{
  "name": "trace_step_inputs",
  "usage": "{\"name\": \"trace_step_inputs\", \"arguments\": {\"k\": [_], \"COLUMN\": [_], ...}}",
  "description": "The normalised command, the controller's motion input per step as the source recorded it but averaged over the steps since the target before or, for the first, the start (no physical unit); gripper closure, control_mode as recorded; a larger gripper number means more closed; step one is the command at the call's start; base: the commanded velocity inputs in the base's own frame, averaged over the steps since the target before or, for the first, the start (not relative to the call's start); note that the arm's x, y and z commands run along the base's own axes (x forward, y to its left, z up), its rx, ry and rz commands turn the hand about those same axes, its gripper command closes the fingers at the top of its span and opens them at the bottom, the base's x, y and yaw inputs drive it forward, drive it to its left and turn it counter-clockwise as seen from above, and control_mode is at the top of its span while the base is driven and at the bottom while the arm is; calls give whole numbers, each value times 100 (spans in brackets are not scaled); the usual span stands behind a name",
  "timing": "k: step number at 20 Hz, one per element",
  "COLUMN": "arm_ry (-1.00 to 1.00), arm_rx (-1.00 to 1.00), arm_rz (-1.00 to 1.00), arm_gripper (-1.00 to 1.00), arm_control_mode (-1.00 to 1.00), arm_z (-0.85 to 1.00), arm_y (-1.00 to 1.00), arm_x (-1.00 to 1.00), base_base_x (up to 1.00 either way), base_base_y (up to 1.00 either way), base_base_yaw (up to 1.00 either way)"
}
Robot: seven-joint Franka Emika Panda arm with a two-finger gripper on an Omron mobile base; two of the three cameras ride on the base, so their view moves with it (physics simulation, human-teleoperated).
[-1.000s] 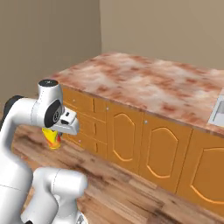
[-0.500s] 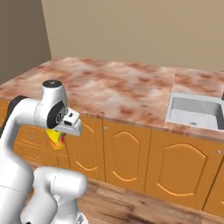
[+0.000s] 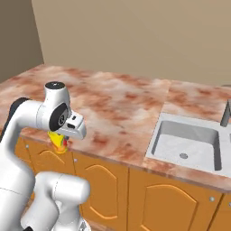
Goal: Pick the cup and bowl from the counter and place them on the counter next to the sink.
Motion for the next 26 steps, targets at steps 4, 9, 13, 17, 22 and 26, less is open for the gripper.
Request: {"name": "trace_step_inputs", "arguments": {"k": [4,9,13,17,22,26], "arm_ry": [0,0,0,0,0,0], "arm_rx": [0,0,0,0,0,0], "arm_rz": [0,0,0,0,0,0], "arm_gripper": [100,100,100,100,100,100], "arm_control_mode": [100,100,100,100,100,100], "arm_z": [0,0,0,0,0,0], "arm_y": [0,0,0,0,0,0], "arm_x": [0,0,0,0,0,0], "base_base_x": [79,78,20,0,0,0], "base_base_y": [-82,-75,-14,0,0,0], "base_base_yaw": [-6,-14,-15,0,0,0]}}
